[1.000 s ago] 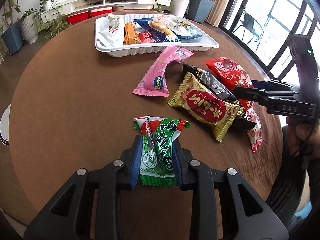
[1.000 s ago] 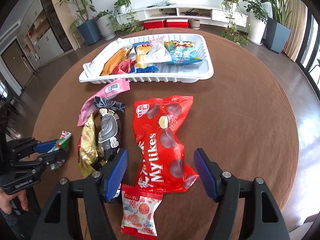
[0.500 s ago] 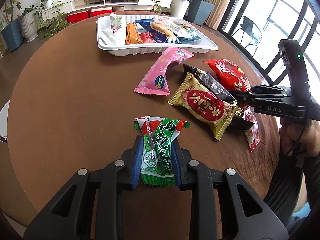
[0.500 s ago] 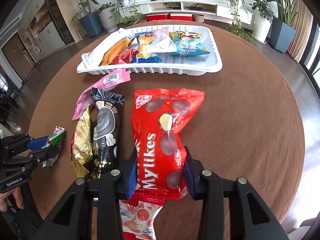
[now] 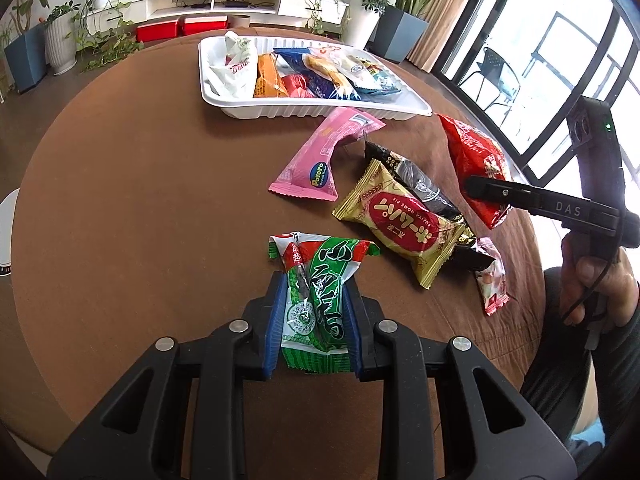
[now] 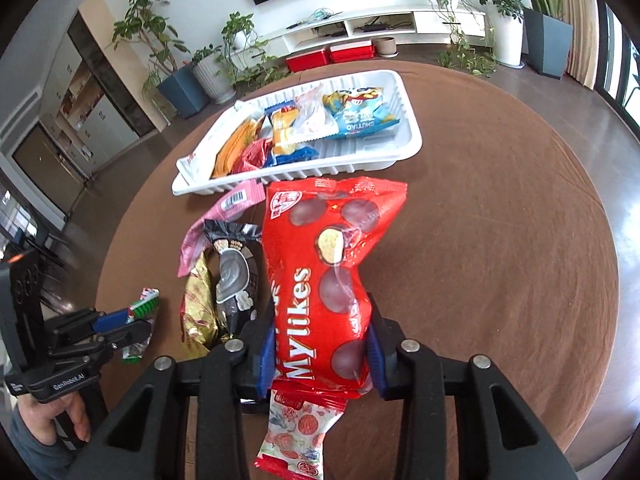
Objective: Organize snacks
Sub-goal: 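Lift both held packets and carry them over the white tray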
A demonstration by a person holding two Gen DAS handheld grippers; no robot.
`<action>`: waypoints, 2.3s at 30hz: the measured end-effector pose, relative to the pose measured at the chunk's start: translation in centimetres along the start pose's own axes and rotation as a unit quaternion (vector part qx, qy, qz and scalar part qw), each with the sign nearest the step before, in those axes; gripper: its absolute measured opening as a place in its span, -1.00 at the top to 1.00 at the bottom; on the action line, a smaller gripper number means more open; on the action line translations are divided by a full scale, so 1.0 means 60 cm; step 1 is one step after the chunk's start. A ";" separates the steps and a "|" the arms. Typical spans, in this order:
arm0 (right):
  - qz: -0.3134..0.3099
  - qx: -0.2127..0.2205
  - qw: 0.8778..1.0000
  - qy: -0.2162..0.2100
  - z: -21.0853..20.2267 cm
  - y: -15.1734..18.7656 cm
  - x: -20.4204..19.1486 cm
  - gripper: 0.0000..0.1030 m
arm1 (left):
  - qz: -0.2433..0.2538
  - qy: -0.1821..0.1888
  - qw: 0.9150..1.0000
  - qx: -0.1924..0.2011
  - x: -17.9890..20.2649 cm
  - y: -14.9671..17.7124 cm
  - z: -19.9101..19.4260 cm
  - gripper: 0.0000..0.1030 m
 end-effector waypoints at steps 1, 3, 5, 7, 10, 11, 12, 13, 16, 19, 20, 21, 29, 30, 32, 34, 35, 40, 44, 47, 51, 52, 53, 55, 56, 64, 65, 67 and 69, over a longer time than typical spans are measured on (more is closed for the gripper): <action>0.005 0.002 1.000 -0.002 -0.002 0.000 0.003 0.23 | -0.002 0.002 1.000 0.002 0.000 0.000 -0.002 0.53; 0.015 0.004 1.000 -0.007 -0.005 0.000 0.010 0.23 | -0.006 0.009 1.000 0.005 0.000 -0.002 -0.007 0.53; 0.025 0.005 1.000 -0.011 -0.007 -0.001 0.018 0.23 | -0.010 0.014 1.000 0.010 -0.001 -0.005 -0.012 0.53; 0.034 0.008 0.999 -0.012 -0.011 -0.001 0.027 0.23 | -0.014 0.019 1.000 0.014 -0.002 -0.009 -0.018 0.53; 0.045 0.014 0.999 -0.009 -0.019 -0.004 0.044 0.23 | -0.021 0.027 0.999 0.022 -0.006 -0.019 -0.027 0.53; 0.049 0.016 0.999 -0.008 -0.021 -0.003 0.049 0.23 | -0.023 0.029 0.999 0.024 -0.007 -0.023 -0.029 0.53; 0.055 0.019 0.998 -0.007 -0.024 -0.005 0.056 0.23 | -0.025 0.030 0.999 0.026 -0.009 -0.027 -0.031 0.53; 0.059 0.021 0.998 -0.007 -0.027 -0.006 0.062 0.23 | -0.027 0.032 0.999 0.029 -0.011 -0.032 -0.033 0.53; 0.075 0.030 0.997 -0.002 -0.038 -0.013 0.082 0.23 | -0.031 0.034 0.998 0.038 -0.017 -0.050 -0.042 0.53; 0.087 0.040 0.995 0.006 -0.049 -0.025 0.098 0.23 | -0.031 0.035 0.998 0.050 -0.021 -0.074 -0.053 0.53; 0.089 0.043 0.995 0.008 -0.053 -0.030 0.103 0.23 | -0.030 0.035 0.997 0.054 -0.021 -0.083 -0.058 0.53; 0.090 0.047 0.995 0.010 -0.058 -0.036 0.107 0.23 | -0.028 0.035 0.997 0.057 -0.021 -0.094 -0.061 0.53; 0.058 0.093 0.994 0.017 -0.108 -0.126 0.096 0.23 | -0.022 0.037 0.995 0.088 -0.026 -0.199 -0.083 0.53; 0.048 0.099 0.994 0.015 -0.113 -0.141 0.088 0.23 | -0.021 0.038 0.995 0.091 -0.026 -0.216 -0.084 0.53; 0.028 0.110 0.993 0.014 -0.119 -0.168 0.070 0.23 | -0.017 0.036 0.995 0.095 -0.023 -0.246 -0.083 0.53; 0.004 0.119 0.993 0.014 -0.119 -0.200 0.048 0.23 | -0.013 0.036 0.994 0.098 -0.020 -0.271 -0.081 0.53; -0.002 0.119 0.993 0.012 -0.114 -0.212 0.041 0.23 | -0.011 0.037 0.994 0.099 -0.018 -0.284 -0.079 0.53; -0.028 0.097 0.995 -0.002 -0.064 -0.265 0.005 0.23 | -0.003 0.035 0.995 0.094 -0.012 -0.337 -0.057 0.53; -0.036 0.064 0.997 0.000 -0.013 -0.287 -0.001 0.23 | -0.007 0.032 0.996 0.079 -0.020 -0.368 -0.014 0.53; -0.037 0.039 0.998 0.013 0.035 -0.298 0.006 0.23 | -0.008 0.027 0.998 0.065 -0.025 -0.382 0.022 0.53; -0.034 0.013 0.999 0.029 0.085 -0.304 0.017 0.23 | -0.009 0.023 0.998 0.053 -0.031 -0.391 0.063 0.53; -0.033 0.010 0.999 0.031 0.093 -0.304 0.019 0.23 | -0.009 0.021 0.998 0.050 -0.033 -0.394 0.071 0.53; -0.034 0.006 0.999 0.034 0.101 -0.305 0.022 0.23 | -0.009 0.021 0.999 0.048 -0.034 -0.396 0.078 0.53; -0.036 0.000 0.999 0.039 0.114 -0.303 0.025 0.23 | -0.012 0.017 0.999 0.043 -0.039 -0.402 0.097 0.53; -0.037 -0.004 0.998 0.042 0.120 -0.301 0.027 0.23 | -0.013 0.016 0.999 0.040 -0.040 -0.403 0.104 0.53; -0.050 -0.010 0.997 0.050 0.149 -0.305 0.024 0.23 | -0.007 0.013 1.000 0.022 -0.039 -0.403 0.166 0.52; -0.052 -0.010 0.997 0.050 0.151 -0.305 0.023 0.23 | -0.008 0.013 1.000 0.020 -0.040 -0.402 0.171 0.52; -0.057 -0.013 0.997 0.053 0.156 -0.304 0.019 0.23 | -0.010 0.013 1.000 0.018 -0.040 -0.401 0.179 0.52; -0.063 -0.016 0.996 0.054 0.161 -0.300 0.014 0.22 | -0.010 0.010 1.000 0.019 -0.040 -0.399 0.188 0.52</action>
Point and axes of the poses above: each gripper's, at about its wrist camera, not at the fingertips, and z roughly the way its jaws point, x to its right, y to its underside, the point moved 3 cm from there along z, roughly the way its jaws point, and after that the axes turned 2 degrees about -x, right-handed, at the moved point
